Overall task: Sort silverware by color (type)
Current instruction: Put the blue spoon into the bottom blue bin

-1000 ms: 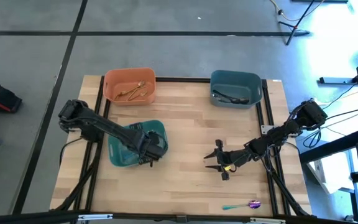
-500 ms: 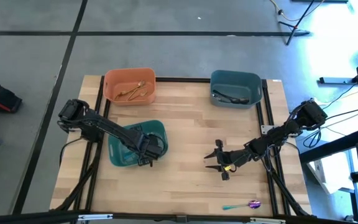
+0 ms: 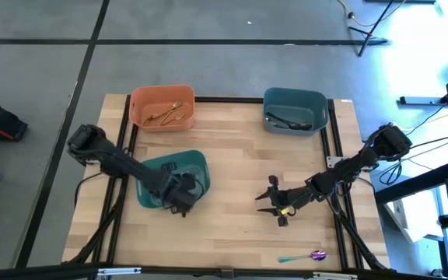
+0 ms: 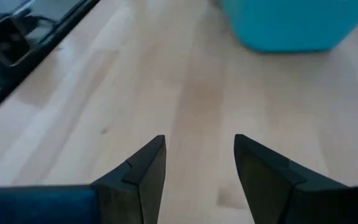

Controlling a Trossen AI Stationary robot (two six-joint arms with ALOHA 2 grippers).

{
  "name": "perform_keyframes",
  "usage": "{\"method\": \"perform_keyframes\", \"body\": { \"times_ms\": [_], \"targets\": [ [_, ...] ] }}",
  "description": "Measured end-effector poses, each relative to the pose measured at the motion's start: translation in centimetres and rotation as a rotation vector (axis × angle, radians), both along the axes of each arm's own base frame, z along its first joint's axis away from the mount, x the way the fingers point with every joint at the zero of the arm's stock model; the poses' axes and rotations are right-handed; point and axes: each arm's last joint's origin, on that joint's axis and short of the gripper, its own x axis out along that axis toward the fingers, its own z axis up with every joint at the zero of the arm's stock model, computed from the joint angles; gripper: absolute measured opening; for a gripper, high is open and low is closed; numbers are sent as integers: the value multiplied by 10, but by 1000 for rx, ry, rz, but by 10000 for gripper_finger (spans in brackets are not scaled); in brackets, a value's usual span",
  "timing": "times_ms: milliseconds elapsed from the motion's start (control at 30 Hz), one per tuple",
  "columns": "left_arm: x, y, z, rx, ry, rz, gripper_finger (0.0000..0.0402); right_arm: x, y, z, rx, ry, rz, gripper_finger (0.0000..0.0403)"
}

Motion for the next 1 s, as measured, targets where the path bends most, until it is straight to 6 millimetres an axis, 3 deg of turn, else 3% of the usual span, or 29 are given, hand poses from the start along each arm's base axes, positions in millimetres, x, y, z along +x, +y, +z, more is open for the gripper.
{"method": "perform_keyframes", "body": {
  "times_ms": [167,267,500,733,1000],
  "targets": [
    [-6,-30,17,45,-259,-75,91,-1,23,23,-98,207,9,179],
    [-5,-48,25,60,-413,-126,91,-4,41,47,-136,309,3,179],
    [1,-79,39,69,-666,-263,92,-33,86,95,-8,483,27,179],
    [0,-86,41,42,-703,-289,92,-74,116,88,192,662,-10,179],
    [0,-87,41,23,-695,-295,92,-98,152,44,137,774,-23,179]
  ]
}}
